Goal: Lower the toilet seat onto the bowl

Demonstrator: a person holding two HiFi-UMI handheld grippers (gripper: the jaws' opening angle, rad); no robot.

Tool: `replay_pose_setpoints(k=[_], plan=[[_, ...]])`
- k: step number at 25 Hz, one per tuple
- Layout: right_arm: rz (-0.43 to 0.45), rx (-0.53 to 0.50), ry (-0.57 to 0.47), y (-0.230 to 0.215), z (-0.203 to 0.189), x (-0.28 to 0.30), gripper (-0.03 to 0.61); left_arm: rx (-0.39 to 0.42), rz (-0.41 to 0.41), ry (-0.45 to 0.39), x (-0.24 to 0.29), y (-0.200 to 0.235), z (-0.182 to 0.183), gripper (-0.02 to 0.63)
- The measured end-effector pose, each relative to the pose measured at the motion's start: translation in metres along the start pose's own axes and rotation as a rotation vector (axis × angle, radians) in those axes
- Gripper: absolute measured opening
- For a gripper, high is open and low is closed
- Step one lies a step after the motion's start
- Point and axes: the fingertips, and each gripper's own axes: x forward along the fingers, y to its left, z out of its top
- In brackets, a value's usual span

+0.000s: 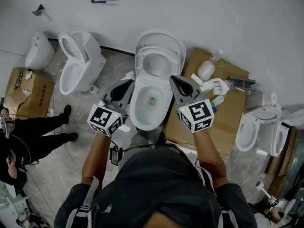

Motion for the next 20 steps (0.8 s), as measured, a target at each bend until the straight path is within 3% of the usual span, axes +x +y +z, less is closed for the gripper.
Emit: replay_pose_setpoints(k=[12,20], plan=[[-0.049,-0.001,0.082,-0.041,-0.030,0.077,0.008,-0.055,-0.051,0.045,0.041,0.056,-0.026,0.003],[-0.055,-0.025,0.201,-0.073,-0.078,0.145,0.009,-0.100,-0.051,0.098,0.048,0.092,-0.056,0.003]])
